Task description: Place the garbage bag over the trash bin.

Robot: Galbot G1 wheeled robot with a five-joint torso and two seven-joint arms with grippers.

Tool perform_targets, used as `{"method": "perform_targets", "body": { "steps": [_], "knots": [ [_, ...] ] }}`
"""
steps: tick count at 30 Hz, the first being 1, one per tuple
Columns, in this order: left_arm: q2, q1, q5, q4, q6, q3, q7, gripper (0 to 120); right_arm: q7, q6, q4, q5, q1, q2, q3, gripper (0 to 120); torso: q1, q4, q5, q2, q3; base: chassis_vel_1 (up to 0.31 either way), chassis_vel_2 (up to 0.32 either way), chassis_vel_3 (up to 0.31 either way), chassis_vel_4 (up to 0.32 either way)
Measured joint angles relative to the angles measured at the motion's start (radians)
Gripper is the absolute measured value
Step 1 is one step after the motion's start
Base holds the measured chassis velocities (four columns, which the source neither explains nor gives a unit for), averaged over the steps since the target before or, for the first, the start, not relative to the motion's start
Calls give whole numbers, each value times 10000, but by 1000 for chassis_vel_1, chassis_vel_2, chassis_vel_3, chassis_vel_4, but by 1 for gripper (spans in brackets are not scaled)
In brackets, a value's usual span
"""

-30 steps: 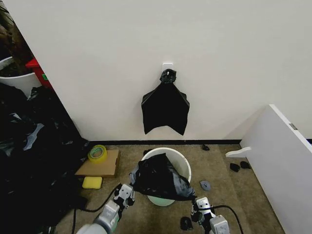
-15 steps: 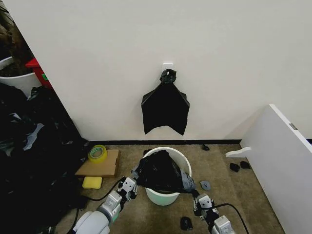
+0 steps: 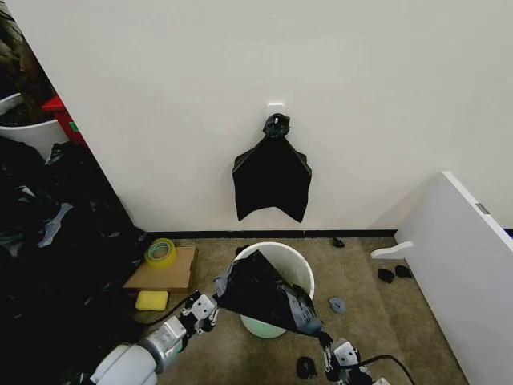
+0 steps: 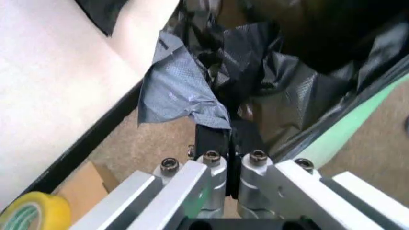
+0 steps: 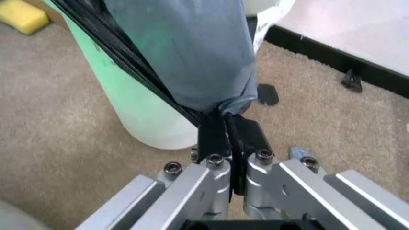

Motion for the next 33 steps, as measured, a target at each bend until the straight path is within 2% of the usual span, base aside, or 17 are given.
{"method": "perform_targets", "body": {
  "steps": [11,17,27,30,33],
  "knots": [
    [-430,158,783,377,-113,-78,826,0,-368,366,-588,-487,143,200,-44,0,0,0,-1,0,0,0,0,0,0],
    [-588,29,905,610,-209,-64,771,0,-553,616,-985,-681,398,374,-18,0,0,-1,0,0,0,0,0,0,0],
    [-976,-22,1054,1055,-428,107,683,0,-1379,1941,-2340,-715,1283,984,-43,0,0,0,-1,0,0,0,0,0,0],
    [-1155,-28,1128,1186,-573,197,816,0,-2347,2864,-3342,-544,1924,1376,57,0,0,0,1,0,0,0,0,0,0],
    [-1244,-29,1144,1311,-668,214,743,0,-2820,3284,-3765,-475,2116,1506,173,0,0,1,1,0,0,0,0,0,0]
  ]
}}
